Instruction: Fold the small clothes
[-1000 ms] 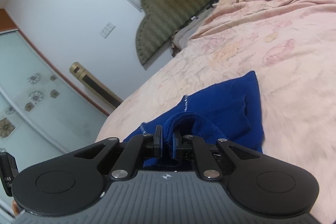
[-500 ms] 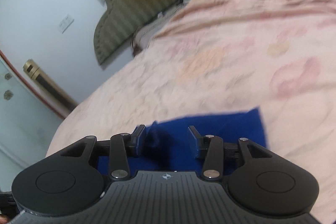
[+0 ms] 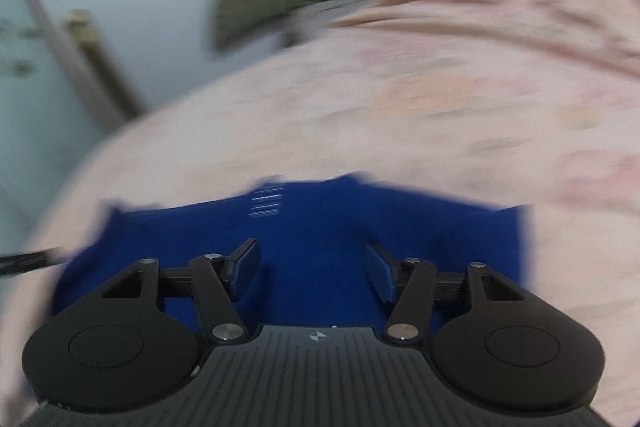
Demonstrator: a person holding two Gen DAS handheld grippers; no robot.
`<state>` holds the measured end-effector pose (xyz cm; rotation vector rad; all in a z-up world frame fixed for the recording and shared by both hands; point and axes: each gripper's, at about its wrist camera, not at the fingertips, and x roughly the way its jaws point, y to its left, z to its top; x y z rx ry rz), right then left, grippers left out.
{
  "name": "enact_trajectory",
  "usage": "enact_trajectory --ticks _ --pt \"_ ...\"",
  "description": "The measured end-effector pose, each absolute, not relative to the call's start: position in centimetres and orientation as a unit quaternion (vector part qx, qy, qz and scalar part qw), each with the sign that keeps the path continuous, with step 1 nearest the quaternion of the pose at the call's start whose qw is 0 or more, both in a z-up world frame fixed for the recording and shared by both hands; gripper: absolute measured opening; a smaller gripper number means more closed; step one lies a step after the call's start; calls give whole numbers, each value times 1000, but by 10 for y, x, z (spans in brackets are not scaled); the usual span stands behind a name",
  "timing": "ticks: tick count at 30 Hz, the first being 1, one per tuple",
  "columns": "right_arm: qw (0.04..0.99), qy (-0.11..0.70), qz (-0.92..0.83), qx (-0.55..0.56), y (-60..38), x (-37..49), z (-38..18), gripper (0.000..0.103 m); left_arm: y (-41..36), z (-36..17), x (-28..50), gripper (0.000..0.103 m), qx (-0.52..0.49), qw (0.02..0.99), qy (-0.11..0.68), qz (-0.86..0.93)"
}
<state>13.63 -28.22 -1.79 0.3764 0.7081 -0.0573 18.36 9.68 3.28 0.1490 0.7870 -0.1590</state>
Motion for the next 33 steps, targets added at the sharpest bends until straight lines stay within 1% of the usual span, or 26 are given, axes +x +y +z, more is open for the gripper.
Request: enact_trajectory --ticks 2,3,7,9,11,16,21,23,24,25,26,27,28,29,30,31,32,33 --pt "926 335 -112 135 -281 132 -15 64 105 30 172 72 73 916 381 -98" --pt "930 323 -119 126 -280 125 -11 66 110 28 165 72 73 915 383 -107" --pt "947 289 -41 132 -269 90 8 70 130 20 130 72 69 912 384 -124" --pt "954 274 -22 124 -265 70 15 74 139 17 106 72 68 917 370 -134" --pt "955 270 -25 119 -262 51 19 74 143 15 87 72 71 917 363 -147" --pt "944 283 -34 165 -276 5 8 74 138 9 47 72 91 920 339 -175" --pt "930 298 -56 207 -281 -30 -11 79 117 -3 32 71 173 924 305 -155" --pt "922 303 -58 236 -286 -40 -20 78 115 -6 31 71 179 921 304 -163" --pt "917 304 -54 251 -288 -44 -24 73 115 -7 31 69 180 921 304 -166" --pt "915 307 -47 259 -287 -47 -27 69 114 -7 30 62 183 920 303 -168" --pt "913 311 -43 261 -285 -49 -30 57 113 -8 30 54 192 919 300 -169" --pt "913 314 -45 258 -283 -50 -32 43 112 -9 29 49 201 918 298 -168" --pt "913 316 -54 250 -281 -50 -32 34 112 -11 29 38 209 917 296 -167" --pt "915 318 -60 241 -279 -50 -31 16 113 -11 30 30 213 915 297 -170" --pt "916 317 -65 236 -278 -50 -31 8 116 -11 31 25 211 914 298 -175" --pt "917 313 -67 237 -279 -51 -30 8 120 -11 32 15 208 914 296 -184" --pt "918 311 -68 235 -279 -51 -29 8 123 -10 33 9 210 913 295 -189" --pt "922 309 -71 223 -277 -51 -27 7 126 -9 35 7 218 911 295 -189"
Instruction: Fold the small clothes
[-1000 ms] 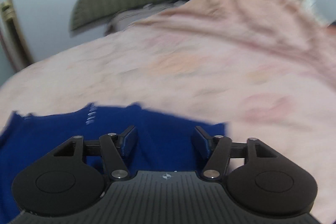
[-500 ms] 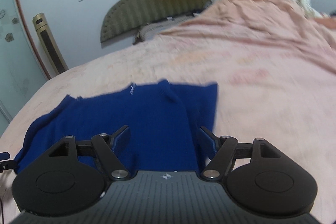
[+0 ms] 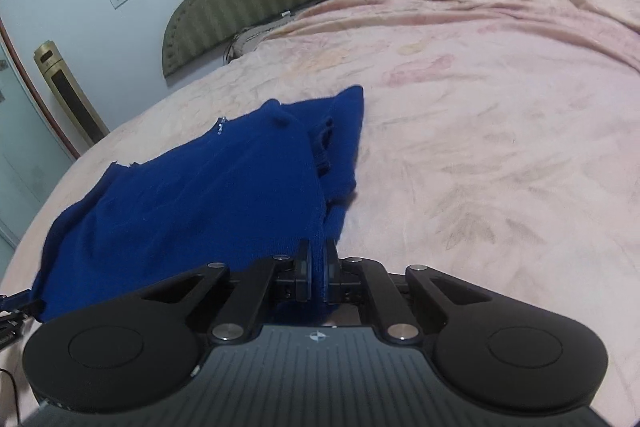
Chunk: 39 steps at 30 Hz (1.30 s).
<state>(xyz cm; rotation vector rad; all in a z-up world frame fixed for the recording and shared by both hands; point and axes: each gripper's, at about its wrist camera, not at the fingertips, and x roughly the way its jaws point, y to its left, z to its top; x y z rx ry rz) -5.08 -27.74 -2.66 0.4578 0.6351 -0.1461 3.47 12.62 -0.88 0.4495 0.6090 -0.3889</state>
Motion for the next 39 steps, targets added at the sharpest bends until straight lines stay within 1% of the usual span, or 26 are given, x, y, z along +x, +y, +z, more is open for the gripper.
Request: enact_trajectory --ticks 2,7,10,13,15,16,18,20,21,22,23,24,25,26,28,29,30,31,32,34,35,37,39 --pt "931 300 -85 187 -274 -53 -18 7 132 -7 37 4 235 907 296 -186" --pt "941 299 -101 121 -265 -51 -9 6 152 1 30 2 231 895 301 -236" --pt "939 307 -108 108 -265 -48 -13 6 157 -13 32 2 253 878 328 -239" --pt "936 317 -111 101 -263 -45 -17 7 172 -13 33 2 222 887 333 -233" --pt "935 322 -124 83 -258 -43 -16 25 178 -6 29 3 190 897 322 -235" --pt "938 309 -137 69 -253 -45 -12 33 180 -4 27 5 179 899 321 -238" --pt "949 277 -143 34 -234 -48 2 45 179 -5 26 7 153 896 337 -246" --pt "963 251 -97 1 -206 -51 15 46 174 -8 26 12 135 893 347 -252" --pt "968 244 -63 -16 -189 -50 20 49 169 -12 25 15 135 892 349 -252" --pt "969 242 -28 -31 -172 -48 22 53 164 -14 24 23 139 892 349 -250" --pt "968 247 9 -43 -155 -45 21 55 160 -17 22 36 147 894 343 -247" --pt "964 256 45 -57 -139 -42 19 56 155 -19 20 45 156 898 334 -239" --pt "959 262 76 -77 -122 -39 15 56 152 -20 19 62 165 904 322 -227" --pt "954 266 95 -100 -106 -38 10 58 149 -21 19 71 172 910 309 -216" --pt "942 272 116 -159 -76 -36 -2 61 144 -22 21 71 182 917 289 -205" --pt "937 272 120 -183 -64 -34 -10 62 142 -24 24 71 186 916 288 -206" --pt "933 274 122 -201 -55 -32 -17 62 140 -26 26 68 190 915 291 -206" --pt "929 277 123 -211 -48 -30 -23 60 138 -28 29 47 193 914 291 -207" --pt "928 278 123 -217 -43 -27 -28 55 138 -30 30 23 193 913 292 -210" --pt "928 276 119 -219 -38 -23 -31 34 138 -28 32 9 196 912 292 -210" --pt "929 277 116 -218 -37 -21 -32 13 138 -26 31 6 206 914 282 -204" --pt "933 275 106 -206 -40 -20 -29 7 144 -20 25 4 228 920 249 -201" --pt "939 269 101 -190 -41 -18 -22 5 155 -6 19 4 229 921 225 -222"
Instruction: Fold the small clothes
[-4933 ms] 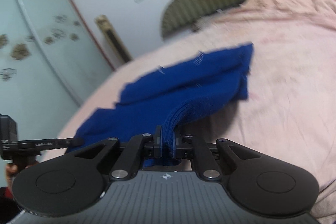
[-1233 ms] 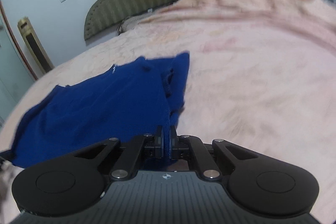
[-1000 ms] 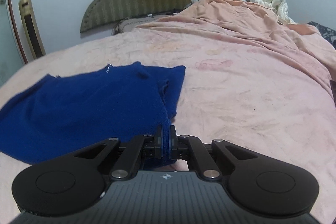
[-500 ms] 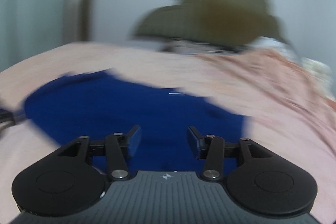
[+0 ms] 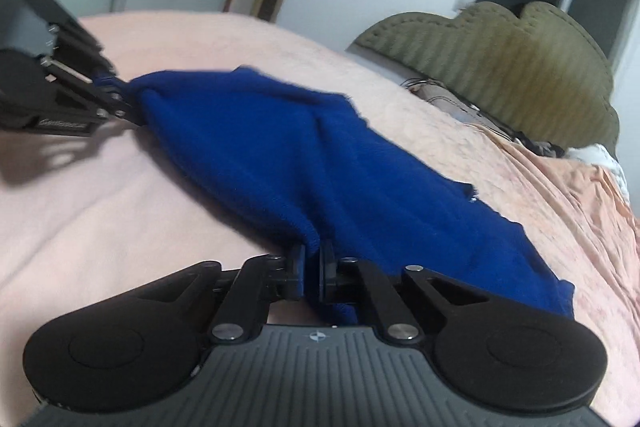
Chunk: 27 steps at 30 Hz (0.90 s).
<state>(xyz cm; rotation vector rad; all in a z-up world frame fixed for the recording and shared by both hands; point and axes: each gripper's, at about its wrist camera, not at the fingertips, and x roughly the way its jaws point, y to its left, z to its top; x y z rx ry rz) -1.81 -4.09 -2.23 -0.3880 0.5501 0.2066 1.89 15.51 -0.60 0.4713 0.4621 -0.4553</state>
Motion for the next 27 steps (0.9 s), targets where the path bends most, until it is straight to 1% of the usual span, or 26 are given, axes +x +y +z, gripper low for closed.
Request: enact_trajectory --ticks 2,4,6,7,8,10,12,13,15,16,18,19,20,21,22,24,26,27 --pt "941 270 105 -175 -50 -19 -12 5 164 5 14 4 230 917 212 -248" --pt "936 286 123 -162 -56 -21 -9 5 166 3 16 4 257 903 228 -257" --pt "918 328 160 -156 -56 -17 -16 24 166 -8 19 4 293 888 252 -248" --pt "916 331 169 -153 -56 -18 -19 28 168 -14 21 4 306 885 262 -235" --pt "916 329 178 -145 -59 -19 -18 34 172 -15 22 4 305 883 271 -231" --pt "915 331 202 -108 -69 -22 -9 32 184 -7 23 5 266 893 279 -231" --pt "921 321 210 -64 -85 -22 4 32 188 11 26 4 221 911 264 -227" --pt "926 315 203 -48 -92 -20 9 33 187 20 29 4 193 917 259 -234" --pt "938 303 166 -33 -105 -10 13 40 174 35 37 5 140 921 253 -260" --pt "942 303 142 -25 -109 -3 11 41 165 36 41 6 131 921 253 -267" --pt "944 312 103 6 -121 11 5 46 141 29 50 11 142 913 270 -270" --pt "942 320 98 20 -125 16 0 47 128 18 56 17 164 903 293 -268" --pt "937 334 100 24 -128 19 -7 52 117 1 63 18 194 890 321 -258" --pt "930 352 107 17 -128 21 -13 52 111 -11 65 17 216 881 340 -249" --pt "929 354 109 1 -128 17 -16 52 109 -17 60 17 229 882 329 -247" --pt "934 337 116 -5 -137 6 -12 51 107 -11 51 18 250 877 311 -267" --pt "941 318 108 33 -162 5 -3 52 104 2 51 19 237 882 295 -280" --pt "945 308 92 54 -179 8 1 52 102 10 56 21 231 887 284 -281"
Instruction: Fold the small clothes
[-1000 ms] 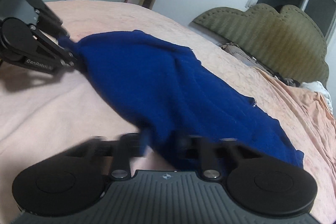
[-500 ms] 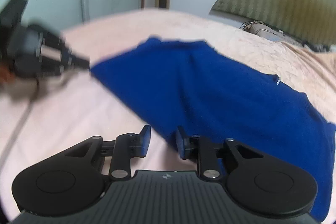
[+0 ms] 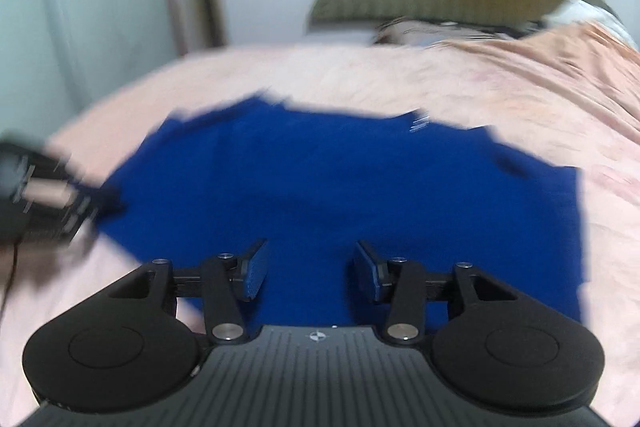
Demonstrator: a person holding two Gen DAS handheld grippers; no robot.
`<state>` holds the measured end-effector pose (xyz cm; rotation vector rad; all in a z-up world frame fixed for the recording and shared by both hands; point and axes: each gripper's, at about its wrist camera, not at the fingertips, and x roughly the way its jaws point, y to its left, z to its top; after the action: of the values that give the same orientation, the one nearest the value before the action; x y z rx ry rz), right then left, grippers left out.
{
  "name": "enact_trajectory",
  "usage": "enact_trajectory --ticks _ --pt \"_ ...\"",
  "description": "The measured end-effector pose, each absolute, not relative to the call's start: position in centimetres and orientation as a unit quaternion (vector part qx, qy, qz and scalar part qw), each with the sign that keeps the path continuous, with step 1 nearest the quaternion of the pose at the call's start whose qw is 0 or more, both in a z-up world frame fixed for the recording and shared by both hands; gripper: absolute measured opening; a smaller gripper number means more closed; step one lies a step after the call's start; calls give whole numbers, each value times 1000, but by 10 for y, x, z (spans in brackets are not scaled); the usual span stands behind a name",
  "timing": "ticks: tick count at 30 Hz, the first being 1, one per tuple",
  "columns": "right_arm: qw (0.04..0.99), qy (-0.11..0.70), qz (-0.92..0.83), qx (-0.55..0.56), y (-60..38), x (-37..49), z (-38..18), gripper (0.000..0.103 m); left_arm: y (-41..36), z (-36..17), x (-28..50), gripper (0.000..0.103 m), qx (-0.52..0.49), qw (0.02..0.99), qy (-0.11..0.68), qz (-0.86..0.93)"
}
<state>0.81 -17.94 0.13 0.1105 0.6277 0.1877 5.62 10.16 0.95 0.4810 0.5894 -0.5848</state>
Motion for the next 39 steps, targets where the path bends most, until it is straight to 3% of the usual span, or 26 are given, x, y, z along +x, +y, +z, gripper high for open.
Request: enact_trajectory --ticks 2,4,8,13,17,19,21,23,27,30,32,39 --pt "949 301 45 81 -211 20 5 54 92 19 72 45 220 899 271 -266" --pt "951 293 9 94 -234 36 7 54 82 24 94 62 199 911 258 -254" --pt "945 311 21 101 -249 83 1 55 57 23 138 63 162 921 261 -240" --pt "937 337 -3 94 -253 132 -19 53 44 -21 206 65 196 915 335 -111" --pt "939 330 -69 68 -250 134 -20 54 60 -15 197 63 149 932 314 -105" --pt "948 310 -67 34 -235 118 -11 63 59 -11 188 66 156 938 290 -111" --pt "955 294 -38 9 -219 101 -6 78 53 -16 185 67 171 933 305 -87" --pt "953 303 -15 7 -205 90 -6 78 47 -19 177 67 175 932 310 -73" --pt "947 319 -21 -35 -182 78 -22 89 51 -24 160 71 137 935 322 -62" --pt "950 310 -42 -16 -181 75 -33 100 59 -32 150 81 134 942 301 -59" --pt "949 312 -46 -7 -182 73 -33 102 68 -35 148 87 114 948 292 -63" --pt "951 305 -42 -1 -185 73 -36 103 86 -37 152 89 50 949 303 -76"
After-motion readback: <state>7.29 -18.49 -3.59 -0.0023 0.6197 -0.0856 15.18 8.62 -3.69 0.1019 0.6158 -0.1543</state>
